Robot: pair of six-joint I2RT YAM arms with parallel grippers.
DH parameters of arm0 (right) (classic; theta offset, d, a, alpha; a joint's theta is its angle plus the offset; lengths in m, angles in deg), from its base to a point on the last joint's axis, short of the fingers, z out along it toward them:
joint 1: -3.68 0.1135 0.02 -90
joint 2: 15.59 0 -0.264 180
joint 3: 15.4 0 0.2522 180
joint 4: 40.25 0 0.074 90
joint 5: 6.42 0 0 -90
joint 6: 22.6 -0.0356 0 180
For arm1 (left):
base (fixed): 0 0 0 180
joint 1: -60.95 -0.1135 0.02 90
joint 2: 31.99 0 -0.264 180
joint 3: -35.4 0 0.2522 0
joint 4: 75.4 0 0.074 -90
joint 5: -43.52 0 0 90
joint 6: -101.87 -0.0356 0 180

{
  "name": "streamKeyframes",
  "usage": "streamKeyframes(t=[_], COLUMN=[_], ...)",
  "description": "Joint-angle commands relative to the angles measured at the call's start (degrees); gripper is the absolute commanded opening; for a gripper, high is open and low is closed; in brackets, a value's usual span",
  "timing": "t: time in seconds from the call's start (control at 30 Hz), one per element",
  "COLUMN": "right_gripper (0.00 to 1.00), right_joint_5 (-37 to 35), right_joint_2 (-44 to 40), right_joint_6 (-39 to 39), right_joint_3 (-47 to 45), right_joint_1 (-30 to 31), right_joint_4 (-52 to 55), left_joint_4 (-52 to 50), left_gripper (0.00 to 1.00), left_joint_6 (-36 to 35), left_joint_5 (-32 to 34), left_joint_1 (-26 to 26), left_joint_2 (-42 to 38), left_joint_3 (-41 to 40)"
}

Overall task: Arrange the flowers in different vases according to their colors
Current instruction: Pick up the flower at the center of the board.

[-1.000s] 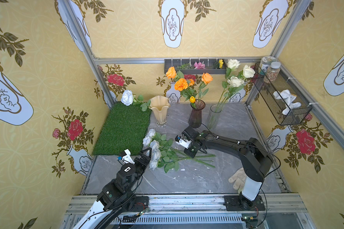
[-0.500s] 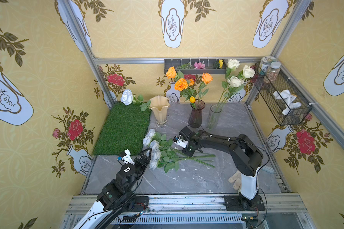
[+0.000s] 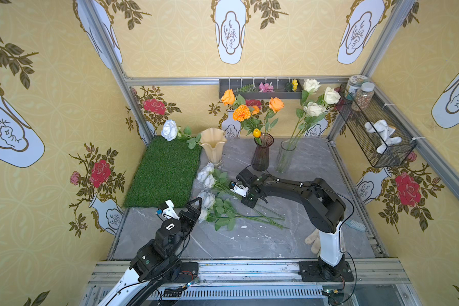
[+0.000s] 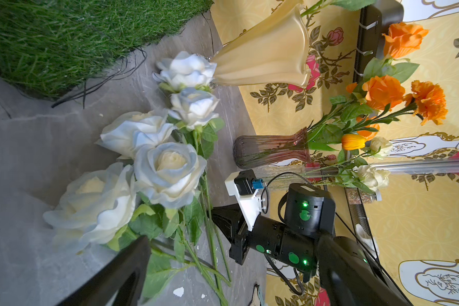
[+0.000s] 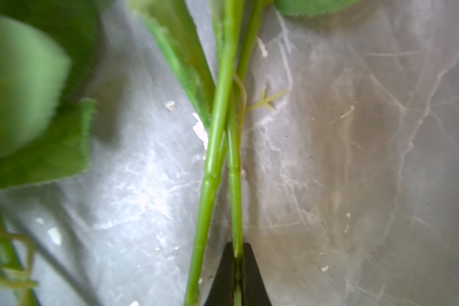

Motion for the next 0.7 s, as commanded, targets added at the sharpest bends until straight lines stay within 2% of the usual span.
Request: streamKeyframes(t=[0.0, 0.33, 0.57, 0.67], right_gripper=[0.0, 0.0, 0.0, 0.0], right_joint_5=[-3.98, -12.22, -24.05, -26.23], right_joint_2=[-2.11, -10.23, -9.74, -10.9], right_joint_6=[1.88, 5.94, 8.95, 8.36], right_joint_3=[0.44, -1.6, -4.46, -5.14], right_joint_1=[0.24, 3.88, 6.91, 7.04], right_joint_4=[-1.6, -5.55, -10.54, -12.42], left_joint_4=[0.75, 1.66, 2.13, 1.97], left_gripper=[1.0, 1.0, 1.0, 1.0], left_joint_6=[0.04, -0.49, -0.87, -0.84], left_joint_5=[0.17, -0.56, -1.28, -1.15], left_joint_1=[-0.1, -0.06, -0.05, -0.06], left_joint_2=[0.41, 2.16, 4.01, 3.73], left_joint_3=[-0.18, 0.4, 1.21, 1.07])
